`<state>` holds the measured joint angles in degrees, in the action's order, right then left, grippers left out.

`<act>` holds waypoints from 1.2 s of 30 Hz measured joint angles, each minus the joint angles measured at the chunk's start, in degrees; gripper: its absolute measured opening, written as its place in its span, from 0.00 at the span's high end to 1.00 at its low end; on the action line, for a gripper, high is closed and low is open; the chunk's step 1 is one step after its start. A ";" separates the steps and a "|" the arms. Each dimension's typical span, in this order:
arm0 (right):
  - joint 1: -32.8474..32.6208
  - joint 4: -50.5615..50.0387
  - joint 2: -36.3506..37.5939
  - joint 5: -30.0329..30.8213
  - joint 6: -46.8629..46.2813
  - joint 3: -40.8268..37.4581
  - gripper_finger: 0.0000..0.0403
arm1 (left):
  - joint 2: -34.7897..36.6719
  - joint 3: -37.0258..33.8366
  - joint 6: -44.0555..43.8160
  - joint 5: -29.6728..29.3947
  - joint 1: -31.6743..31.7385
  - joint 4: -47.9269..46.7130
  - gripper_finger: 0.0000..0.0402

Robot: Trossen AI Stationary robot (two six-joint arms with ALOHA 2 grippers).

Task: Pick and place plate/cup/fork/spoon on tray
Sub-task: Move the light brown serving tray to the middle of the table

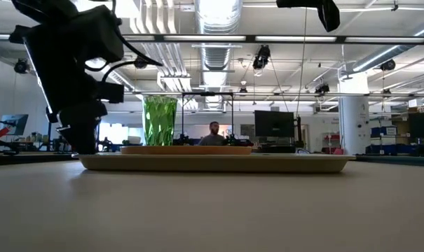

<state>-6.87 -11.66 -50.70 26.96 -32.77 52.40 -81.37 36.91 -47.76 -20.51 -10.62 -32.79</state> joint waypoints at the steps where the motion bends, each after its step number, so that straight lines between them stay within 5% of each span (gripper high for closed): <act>1: 0.00 0.02 0.00 0.00 0.01 0.00 0.98 | -0.60 0.06 0.05 0.76 -0.06 0.51 1.00; 14: 0.00 0.00 0.02 0.00 0.48 0.00 0.98 | -5.34 4.57 -5.44 4.86 -6.37 4.21 1.00; 36: 0.00 -1.28 0.02 0.20 1.46 0.00 0.98 | -8.40 6.90 -15.01 3.54 -13.96 5.55 1.00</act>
<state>-6.87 -12.95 -50.68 27.16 -31.31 52.40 -89.77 43.82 -62.77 -16.97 -24.58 -27.24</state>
